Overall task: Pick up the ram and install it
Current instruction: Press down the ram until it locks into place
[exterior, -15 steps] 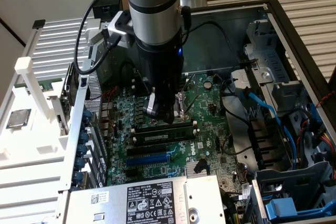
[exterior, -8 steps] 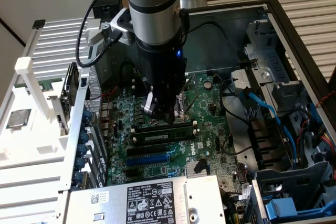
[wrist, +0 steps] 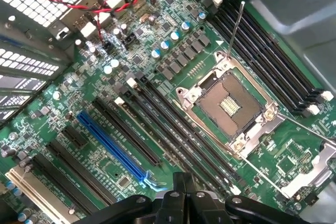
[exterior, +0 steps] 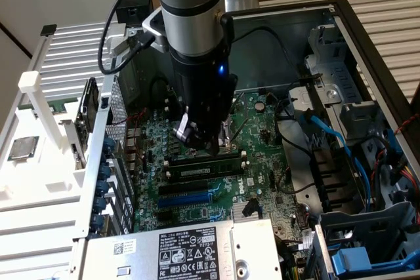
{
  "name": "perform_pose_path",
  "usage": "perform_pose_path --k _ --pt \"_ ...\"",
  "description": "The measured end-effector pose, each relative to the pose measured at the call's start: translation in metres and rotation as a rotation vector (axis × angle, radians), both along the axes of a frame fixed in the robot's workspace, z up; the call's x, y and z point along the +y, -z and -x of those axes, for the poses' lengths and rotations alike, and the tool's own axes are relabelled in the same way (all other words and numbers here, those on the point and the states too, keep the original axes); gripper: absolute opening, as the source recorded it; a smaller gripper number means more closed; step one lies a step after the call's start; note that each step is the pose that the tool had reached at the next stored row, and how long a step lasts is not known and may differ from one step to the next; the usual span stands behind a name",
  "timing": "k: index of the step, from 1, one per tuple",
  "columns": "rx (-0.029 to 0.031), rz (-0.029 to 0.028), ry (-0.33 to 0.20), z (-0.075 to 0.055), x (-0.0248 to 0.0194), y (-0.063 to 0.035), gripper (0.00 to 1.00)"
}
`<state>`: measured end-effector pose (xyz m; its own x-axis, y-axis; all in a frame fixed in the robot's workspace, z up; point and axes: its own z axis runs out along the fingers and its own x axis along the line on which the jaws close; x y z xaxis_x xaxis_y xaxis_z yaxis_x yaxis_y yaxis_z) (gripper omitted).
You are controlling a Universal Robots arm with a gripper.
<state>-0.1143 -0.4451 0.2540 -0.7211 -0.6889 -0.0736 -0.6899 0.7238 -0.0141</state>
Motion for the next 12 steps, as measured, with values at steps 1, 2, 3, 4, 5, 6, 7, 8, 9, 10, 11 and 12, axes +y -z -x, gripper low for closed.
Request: perform_pose_path --k 1,2,3,4,5,6,7,8,9,10,11,12 --pt "0.0 0.0 0.017 0.0 0.0 0.0 0.1" --pt "0.0 0.0 0.065 0.0 0.0 0.0 0.1" --pt "-0.0001 -0.0001 0.098 0.0 0.0 0.0001 0.1" --pt "-0.0001 -0.0001 0.114 0.0 0.0 0.0001 0.1" --pt "0.0 -0.0001 0.131 0.0 0.0 0.0001 0.1" --pt "0.0 0.0 0.148 0.0 0.0 0.0 0.1" --pt "-0.0001 -0.0001 0.163 0.0 0.0 0.0001 0.1" --pt "0.0 -0.0001 0.18 0.0 0.0 0.0001 0.1" --pt "0.0 0.0 0.196 0.0 0.0 0.0 0.1" --pt "0.0 0.0 0.212 0.0 0.0 0.0 0.1" --pt "0.0 0.0 0.229 0.0 0.0 0.0001 0.1" --pt "0.0 0.0 0.245 0.0 0.0 0.0001 0.1"
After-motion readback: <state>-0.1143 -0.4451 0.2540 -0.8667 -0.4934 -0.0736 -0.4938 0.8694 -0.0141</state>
